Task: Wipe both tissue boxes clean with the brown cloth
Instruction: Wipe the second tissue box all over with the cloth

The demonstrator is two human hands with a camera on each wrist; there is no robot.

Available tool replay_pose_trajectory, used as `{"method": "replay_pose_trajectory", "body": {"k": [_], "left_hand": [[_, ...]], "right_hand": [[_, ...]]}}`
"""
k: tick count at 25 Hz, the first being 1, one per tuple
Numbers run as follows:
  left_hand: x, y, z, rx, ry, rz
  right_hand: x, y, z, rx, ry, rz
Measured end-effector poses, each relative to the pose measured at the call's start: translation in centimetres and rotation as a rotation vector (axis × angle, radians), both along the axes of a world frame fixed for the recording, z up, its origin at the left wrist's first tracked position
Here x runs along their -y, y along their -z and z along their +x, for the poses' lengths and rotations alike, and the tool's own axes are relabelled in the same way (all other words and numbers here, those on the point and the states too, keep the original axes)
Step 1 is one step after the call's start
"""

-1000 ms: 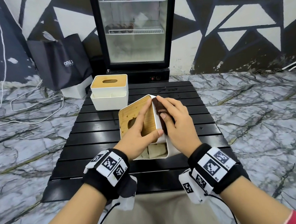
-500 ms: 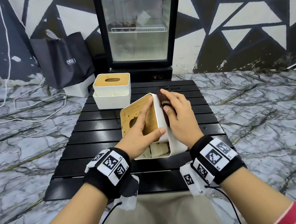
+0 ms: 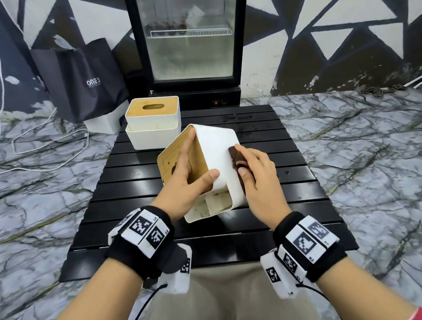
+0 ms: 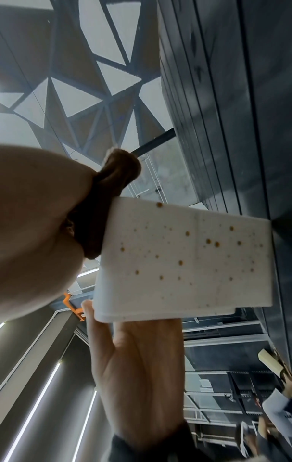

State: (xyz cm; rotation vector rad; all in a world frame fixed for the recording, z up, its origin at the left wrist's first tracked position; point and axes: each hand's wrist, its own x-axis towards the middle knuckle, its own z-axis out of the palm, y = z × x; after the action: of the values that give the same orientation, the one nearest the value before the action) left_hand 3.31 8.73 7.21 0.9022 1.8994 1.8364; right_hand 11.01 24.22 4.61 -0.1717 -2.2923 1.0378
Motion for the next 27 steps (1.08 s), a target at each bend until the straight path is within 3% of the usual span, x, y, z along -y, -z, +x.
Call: {"method": "replay_pose_trajectory", "body": {"k": [8,21,27], "left_hand": [[-0.5,-0.4,0.4,-0.012,-0.016,-0.036],[-0.4,-1.2,0.7,0.021,0.017,-0.006],[-0.3,-1.2,0.8,-0.018,0.043,-0.021]], "right_hand": [[1.1,0.4,1.7,-0.066,-0.070,0.006],[1.4,0.4,2.0,-0.056,-0.034,-0.020],[2.1,-1.2,0.9,-0.079,-0.134,0.010]]}}
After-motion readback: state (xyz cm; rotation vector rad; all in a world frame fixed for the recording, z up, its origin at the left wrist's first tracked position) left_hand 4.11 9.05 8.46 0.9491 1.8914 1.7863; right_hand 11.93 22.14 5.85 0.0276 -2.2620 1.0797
